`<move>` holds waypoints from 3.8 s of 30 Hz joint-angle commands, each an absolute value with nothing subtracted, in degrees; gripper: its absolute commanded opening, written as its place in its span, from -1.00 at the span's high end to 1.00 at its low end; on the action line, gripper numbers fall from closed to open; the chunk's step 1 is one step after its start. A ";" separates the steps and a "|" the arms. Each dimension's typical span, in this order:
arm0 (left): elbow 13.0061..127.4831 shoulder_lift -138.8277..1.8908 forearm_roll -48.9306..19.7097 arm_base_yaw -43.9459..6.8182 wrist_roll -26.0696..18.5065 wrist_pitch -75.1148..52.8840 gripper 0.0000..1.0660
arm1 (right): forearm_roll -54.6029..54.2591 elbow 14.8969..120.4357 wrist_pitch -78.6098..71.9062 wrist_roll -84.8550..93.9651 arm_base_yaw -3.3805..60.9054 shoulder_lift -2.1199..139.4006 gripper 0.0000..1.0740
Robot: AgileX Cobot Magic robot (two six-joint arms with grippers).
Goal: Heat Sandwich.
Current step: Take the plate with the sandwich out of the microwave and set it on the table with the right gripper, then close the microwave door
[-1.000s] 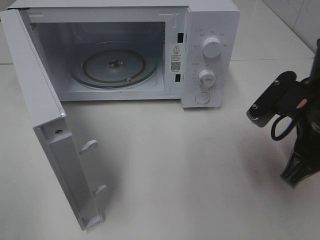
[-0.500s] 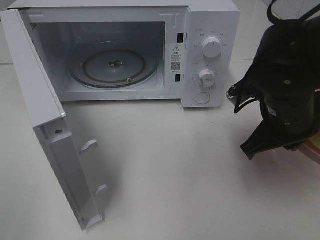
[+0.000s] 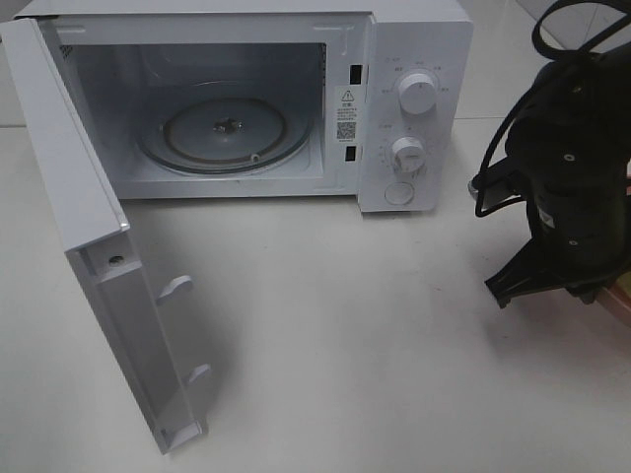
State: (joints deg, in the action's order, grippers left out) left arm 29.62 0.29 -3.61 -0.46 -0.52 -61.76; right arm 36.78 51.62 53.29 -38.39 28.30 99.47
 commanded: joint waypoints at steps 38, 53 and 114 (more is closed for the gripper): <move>29.51 0.63 -3.50 -0.06 -0.57 -61.36 -0.84 | 38.73 51.68 48.19 -40.79 27.27 112.87 0.85; 29.51 0.63 -3.50 -0.06 -0.57 -61.36 -0.84 | 38.39 51.68 48.19 -40.79 27.27 112.47 0.72; 29.51 0.63 -3.50 -0.06 -0.57 -61.36 -0.84 | 14.32 50.88 55.69 -7.39 27.44 53.63 -0.42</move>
State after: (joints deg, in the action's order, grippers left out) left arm 29.62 0.29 -3.61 -0.46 -0.52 -61.76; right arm 14.32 51.34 55.52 -8.02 27.50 55.81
